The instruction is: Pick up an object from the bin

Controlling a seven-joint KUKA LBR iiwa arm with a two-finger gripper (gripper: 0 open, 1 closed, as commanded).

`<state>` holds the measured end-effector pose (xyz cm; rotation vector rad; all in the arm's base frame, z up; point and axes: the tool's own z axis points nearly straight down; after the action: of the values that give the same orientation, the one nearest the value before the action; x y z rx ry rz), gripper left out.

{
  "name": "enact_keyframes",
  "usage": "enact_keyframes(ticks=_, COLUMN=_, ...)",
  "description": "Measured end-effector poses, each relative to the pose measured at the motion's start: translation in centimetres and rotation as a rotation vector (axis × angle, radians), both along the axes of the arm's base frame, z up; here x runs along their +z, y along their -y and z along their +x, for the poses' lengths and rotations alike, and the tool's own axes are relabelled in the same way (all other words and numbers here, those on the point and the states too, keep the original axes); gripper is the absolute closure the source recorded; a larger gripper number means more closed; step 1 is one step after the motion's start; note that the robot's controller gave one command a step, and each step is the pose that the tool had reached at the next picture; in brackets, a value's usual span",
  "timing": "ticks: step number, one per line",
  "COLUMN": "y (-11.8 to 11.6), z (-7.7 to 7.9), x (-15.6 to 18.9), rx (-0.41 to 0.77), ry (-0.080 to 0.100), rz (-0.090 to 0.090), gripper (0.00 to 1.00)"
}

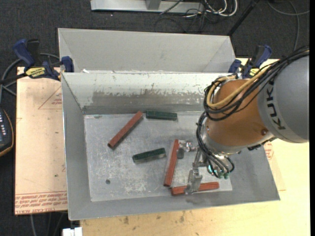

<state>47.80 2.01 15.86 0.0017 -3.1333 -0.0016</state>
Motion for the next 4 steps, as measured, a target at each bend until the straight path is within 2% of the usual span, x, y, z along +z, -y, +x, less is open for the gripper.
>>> enact_keyframes(ticks=1, y=1.1, z=0.2, x=-7.4, rx=0.0, ry=0.009, rz=0.0, gripper=0.0)
enact_keyframes(ticks=2, y=1.2, z=0.9, x=-8.6, rx=0.045, ry=0.026, rz=0.001, gripper=0.0)
enact_keyframes(ticks=3, y=-0.1, z=0.8, x=-8.6, rx=-0.01, ry=0.026, rz=-0.001, gripper=0.0)
enact_keyframes(ticks=4, y=-0.2, z=0.5, x=-8.7, rx=-0.01, ry=0.017, rz=0.001, gripper=1.0)
